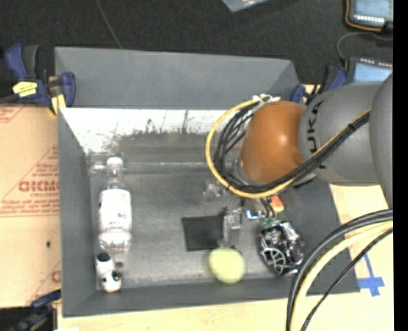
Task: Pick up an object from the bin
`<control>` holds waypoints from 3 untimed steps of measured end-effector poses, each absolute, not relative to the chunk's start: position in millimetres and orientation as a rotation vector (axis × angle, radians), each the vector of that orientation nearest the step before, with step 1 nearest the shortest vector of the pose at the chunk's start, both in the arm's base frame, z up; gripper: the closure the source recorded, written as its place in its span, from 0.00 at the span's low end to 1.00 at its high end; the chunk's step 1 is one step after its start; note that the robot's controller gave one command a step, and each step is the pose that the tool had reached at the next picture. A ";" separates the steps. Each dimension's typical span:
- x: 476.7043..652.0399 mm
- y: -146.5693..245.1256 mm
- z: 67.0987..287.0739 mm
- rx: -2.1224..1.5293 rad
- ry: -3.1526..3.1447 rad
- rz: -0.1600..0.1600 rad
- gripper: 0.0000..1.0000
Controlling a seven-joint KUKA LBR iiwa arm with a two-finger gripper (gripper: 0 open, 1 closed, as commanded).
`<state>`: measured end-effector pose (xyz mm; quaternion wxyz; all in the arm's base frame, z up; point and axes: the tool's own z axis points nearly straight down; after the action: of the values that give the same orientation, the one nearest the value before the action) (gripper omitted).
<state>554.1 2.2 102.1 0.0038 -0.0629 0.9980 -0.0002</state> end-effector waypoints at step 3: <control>541.8 8.8 71.2 -0.144 3.126 0.000 1.00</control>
Offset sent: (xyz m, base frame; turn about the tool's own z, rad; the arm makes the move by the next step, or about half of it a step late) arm -0.0140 0.0071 -0.0321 0.0347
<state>541.8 8.8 71.2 0.0061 -0.0461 0.9989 0.0001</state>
